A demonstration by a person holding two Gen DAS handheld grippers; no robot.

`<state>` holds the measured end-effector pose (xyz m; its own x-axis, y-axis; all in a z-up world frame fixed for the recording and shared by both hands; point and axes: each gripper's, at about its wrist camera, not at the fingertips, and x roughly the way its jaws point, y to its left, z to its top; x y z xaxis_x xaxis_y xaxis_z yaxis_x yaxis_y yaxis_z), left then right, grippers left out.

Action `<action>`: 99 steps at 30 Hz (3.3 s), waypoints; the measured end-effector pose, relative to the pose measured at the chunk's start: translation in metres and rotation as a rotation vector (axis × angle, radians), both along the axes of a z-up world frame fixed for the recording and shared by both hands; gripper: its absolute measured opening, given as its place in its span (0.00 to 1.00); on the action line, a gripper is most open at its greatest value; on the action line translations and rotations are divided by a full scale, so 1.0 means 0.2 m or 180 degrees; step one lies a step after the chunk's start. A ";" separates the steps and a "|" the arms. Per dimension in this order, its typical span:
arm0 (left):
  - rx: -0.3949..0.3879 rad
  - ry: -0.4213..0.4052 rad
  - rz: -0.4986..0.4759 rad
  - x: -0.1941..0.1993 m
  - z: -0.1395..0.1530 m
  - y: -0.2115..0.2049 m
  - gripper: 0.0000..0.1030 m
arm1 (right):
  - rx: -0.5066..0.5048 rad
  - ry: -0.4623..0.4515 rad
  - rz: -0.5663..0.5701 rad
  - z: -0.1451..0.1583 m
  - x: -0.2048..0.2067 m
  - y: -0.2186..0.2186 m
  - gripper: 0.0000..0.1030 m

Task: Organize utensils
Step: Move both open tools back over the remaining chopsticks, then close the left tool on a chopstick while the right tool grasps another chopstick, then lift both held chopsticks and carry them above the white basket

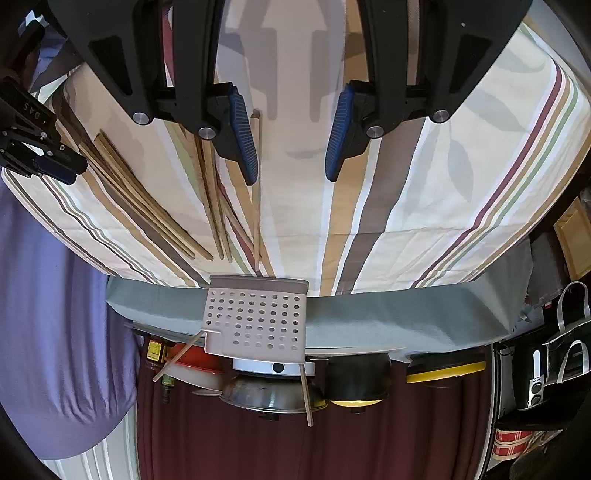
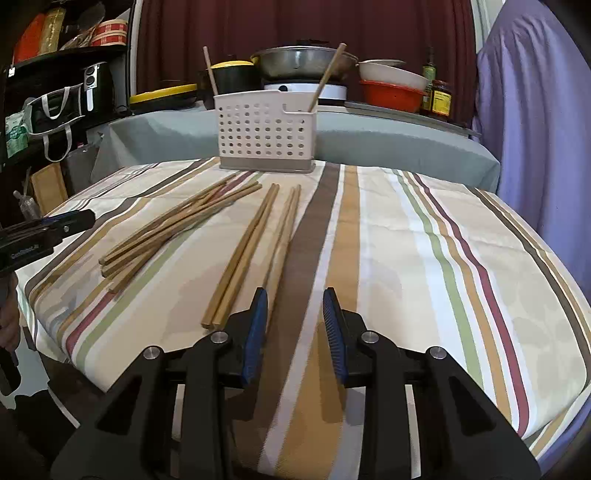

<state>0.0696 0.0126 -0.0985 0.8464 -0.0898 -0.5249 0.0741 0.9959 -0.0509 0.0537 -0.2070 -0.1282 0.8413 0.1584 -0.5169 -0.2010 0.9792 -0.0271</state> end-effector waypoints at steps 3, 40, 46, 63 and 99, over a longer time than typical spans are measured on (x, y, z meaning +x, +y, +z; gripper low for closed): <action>-0.0004 -0.0003 -0.0002 -0.01 0.00 0.00 0.38 | -0.0022 -0.0004 0.0032 0.00 0.00 0.02 0.30; -0.0003 0.0121 -0.0229 -0.01 -0.07 -0.08 0.37 | 0.0020 0.0141 -0.0034 -0.04 0.03 -0.02 0.06; 0.0030 0.0198 -0.0270 0.02 -0.12 -0.10 0.25 | 0.0032 0.0137 -0.0034 -0.04 0.03 -0.02 0.06; 0.0129 -0.0064 -0.0253 -0.02 -0.04 -0.10 0.07 | 0.0021 -0.0051 -0.0042 0.04 0.00 -0.03 0.06; -0.0174 -0.1063 -0.0028 -0.07 0.67 0.06 0.07 | 0.0126 -0.1136 0.0054 0.77 0.04 -0.04 0.06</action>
<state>0.0564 0.0250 0.0353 0.9699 -0.1182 -0.2129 0.1043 0.9917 -0.0757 0.0625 -0.2144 0.0260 0.9647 0.1880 -0.1842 -0.2021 0.9775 -0.0608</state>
